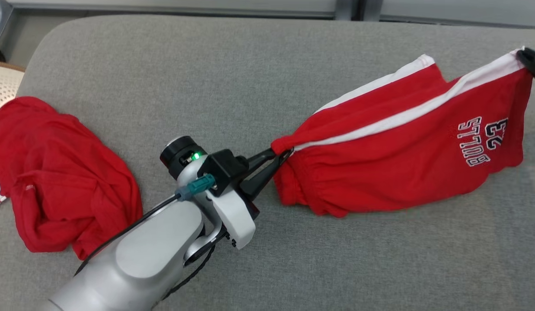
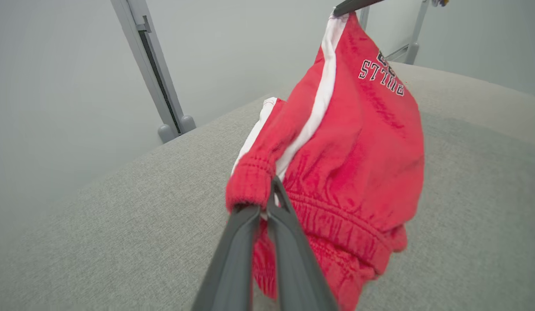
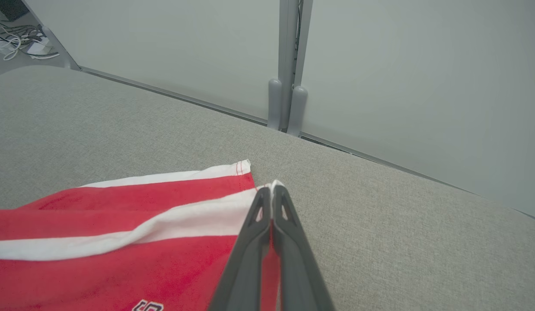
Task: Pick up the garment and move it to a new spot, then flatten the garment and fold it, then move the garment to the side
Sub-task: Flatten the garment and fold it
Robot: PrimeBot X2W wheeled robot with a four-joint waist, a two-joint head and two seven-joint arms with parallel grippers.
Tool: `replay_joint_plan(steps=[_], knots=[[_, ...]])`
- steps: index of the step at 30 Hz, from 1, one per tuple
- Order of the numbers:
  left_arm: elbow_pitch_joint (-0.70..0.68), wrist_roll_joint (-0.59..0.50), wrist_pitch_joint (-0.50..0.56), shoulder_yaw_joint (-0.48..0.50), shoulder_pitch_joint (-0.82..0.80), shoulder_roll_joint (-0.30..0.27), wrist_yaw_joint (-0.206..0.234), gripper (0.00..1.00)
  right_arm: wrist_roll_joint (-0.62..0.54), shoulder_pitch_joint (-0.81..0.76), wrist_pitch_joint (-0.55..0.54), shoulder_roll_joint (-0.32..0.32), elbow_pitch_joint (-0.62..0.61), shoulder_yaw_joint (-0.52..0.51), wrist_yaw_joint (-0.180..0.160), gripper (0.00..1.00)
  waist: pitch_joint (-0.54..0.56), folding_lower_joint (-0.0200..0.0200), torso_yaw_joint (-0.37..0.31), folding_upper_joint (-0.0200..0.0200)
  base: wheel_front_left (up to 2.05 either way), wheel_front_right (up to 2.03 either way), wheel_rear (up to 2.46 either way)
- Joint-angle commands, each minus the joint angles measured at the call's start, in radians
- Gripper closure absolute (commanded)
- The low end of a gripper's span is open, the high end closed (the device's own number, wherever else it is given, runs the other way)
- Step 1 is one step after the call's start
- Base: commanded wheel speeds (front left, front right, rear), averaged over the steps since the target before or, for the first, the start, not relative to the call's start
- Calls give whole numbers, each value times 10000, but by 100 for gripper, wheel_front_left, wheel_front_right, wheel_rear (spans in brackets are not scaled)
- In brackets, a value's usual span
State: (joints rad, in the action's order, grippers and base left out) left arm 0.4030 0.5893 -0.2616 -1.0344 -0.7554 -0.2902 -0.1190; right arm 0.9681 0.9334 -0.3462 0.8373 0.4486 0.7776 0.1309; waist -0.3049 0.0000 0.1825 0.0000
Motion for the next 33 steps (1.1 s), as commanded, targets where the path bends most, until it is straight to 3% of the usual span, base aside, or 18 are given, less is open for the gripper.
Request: replay_joint_plan(steps=[1, 16, 29, 30, 31, 32, 33], knots=[[245, 13, -43, 135, -221, 130, -37, 100, -234, 315, 93, -29, 142, 87, -3, 100, -631, 0, 443, 0, 0, 0, 0], [1622, 14, -47, 166, -1465, 1017, -110, 100, -1393, 2419, 694, -621, 1612, 942, -3, 100, -1983, 0, 869, 0, 0, 0, 0], [2260, 14, -35, 367, -1638, 1393, -111, 100, -1141, 3032, 1403, -800, 2634, 1691, -3, 100, -2304, 0, 1146, 0, 0, 0, 0], [2272, 39, -35, 347, -1646, 1404, -110, 86, -1110, 3048, 1518, -825, 2705, 1720, -3, 100, -2303, 0, 1144, 0, 0, 0, 0], [2292, 66, -35, 337, -1656, 1410, -110, 23, -1168, 3119, 1683, -830, 2802, 1716, -3, 41, -2302, 0, 1142, 0, 0, 0, 0], [2325, 81, -34, 339, -1668, 1408, -110, 0, -1230, 3170, 1837, -865, 2953, 1700, -3, 0, -2296, 0, 1135, 0, 0, 0, 0], [2369, 72, -34, 356, -1676, 1403, -110, 0, -1270, 3187, 1979, -942, 3120, 1689, -3, 0, -2280, 0, 1125, 0, 0, 0, 0]])
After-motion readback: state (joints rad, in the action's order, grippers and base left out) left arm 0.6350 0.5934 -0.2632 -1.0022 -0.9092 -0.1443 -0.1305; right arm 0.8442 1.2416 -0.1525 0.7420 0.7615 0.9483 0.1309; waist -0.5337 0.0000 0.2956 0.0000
